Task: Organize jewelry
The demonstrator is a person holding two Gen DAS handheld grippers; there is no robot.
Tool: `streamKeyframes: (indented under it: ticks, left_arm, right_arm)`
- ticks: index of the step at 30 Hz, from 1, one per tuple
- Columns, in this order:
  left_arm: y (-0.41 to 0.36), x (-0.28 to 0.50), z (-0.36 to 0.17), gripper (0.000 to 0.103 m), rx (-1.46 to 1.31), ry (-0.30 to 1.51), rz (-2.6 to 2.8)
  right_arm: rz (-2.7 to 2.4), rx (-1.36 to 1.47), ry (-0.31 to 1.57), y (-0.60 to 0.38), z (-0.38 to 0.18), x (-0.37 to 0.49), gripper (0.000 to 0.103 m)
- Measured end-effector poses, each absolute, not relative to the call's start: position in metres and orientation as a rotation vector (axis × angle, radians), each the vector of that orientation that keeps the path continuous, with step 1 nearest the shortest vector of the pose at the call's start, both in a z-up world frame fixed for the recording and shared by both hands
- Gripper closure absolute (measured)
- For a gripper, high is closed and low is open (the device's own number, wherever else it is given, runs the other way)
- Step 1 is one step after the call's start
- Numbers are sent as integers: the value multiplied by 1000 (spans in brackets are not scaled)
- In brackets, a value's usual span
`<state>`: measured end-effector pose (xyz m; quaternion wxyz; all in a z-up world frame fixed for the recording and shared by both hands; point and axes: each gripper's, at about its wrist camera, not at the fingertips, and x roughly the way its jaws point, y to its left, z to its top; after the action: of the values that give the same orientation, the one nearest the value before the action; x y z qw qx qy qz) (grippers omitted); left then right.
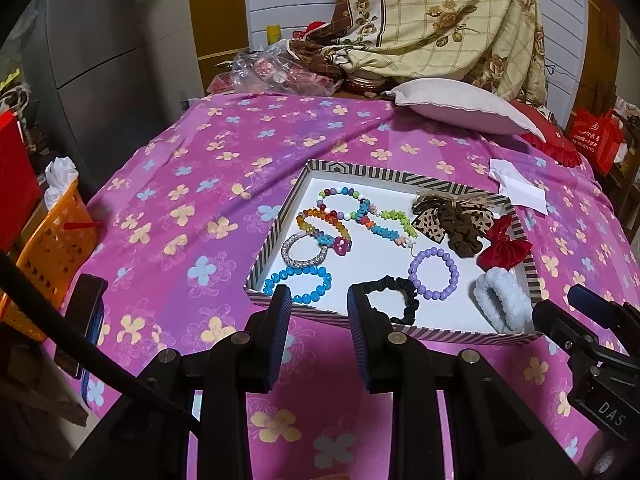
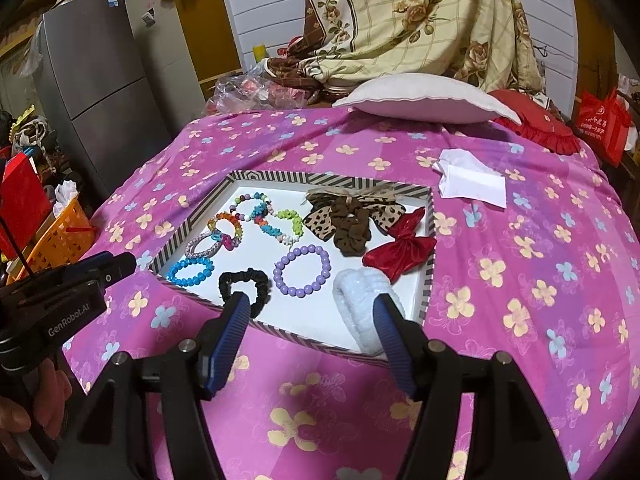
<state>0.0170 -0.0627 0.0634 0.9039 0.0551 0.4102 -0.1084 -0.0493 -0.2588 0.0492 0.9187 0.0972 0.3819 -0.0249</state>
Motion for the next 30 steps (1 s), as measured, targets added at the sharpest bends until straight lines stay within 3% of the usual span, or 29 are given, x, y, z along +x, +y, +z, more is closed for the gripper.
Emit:
streamKeyframes:
  ticks: [30]
  left_arm:
    - [-64,22,52,62,111,874,-211]
  right_arm:
    - [-32,190,813,-255,38,-44,35]
